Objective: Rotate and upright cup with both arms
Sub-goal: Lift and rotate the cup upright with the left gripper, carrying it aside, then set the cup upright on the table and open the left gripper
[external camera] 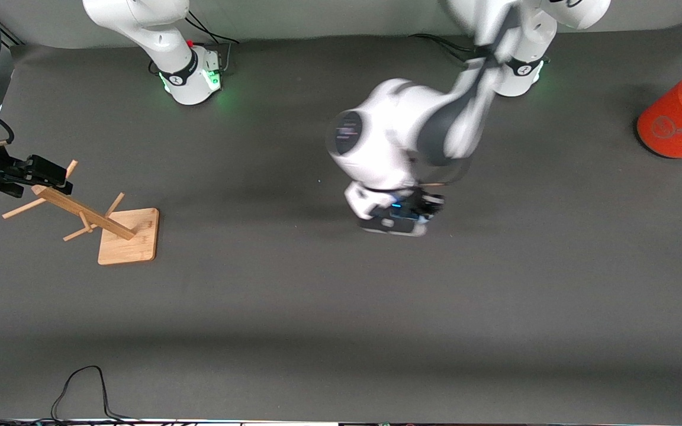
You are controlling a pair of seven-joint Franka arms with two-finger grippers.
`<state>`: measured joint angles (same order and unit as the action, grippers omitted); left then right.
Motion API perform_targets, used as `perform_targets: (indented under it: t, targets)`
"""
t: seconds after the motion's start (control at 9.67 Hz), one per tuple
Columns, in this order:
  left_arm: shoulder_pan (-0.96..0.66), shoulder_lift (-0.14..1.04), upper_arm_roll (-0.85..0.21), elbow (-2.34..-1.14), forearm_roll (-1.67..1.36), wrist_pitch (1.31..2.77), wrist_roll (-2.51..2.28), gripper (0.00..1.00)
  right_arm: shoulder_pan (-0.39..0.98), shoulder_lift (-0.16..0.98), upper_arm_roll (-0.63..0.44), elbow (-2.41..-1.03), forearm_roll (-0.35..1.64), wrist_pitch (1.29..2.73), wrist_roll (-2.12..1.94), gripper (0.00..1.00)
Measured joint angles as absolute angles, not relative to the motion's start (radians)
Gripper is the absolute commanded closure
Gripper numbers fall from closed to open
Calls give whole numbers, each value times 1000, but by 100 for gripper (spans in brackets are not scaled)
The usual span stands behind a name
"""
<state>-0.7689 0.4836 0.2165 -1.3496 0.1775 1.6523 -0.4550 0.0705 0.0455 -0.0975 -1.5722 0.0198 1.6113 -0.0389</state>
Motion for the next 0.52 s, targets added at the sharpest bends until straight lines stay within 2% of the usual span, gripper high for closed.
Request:
perform_targets:
  t: [0.31, 0.52]
  targets:
    - [-529, 366, 219, -1355, 5, 1713, -291, 100, 71, 48, -97, -1573, 19, 1611, -41, 0]
    - [-388, 301, 218, -1408, -31, 1794, -166, 100, 71, 49, -97, -1573, 19, 1611, -42, 0]
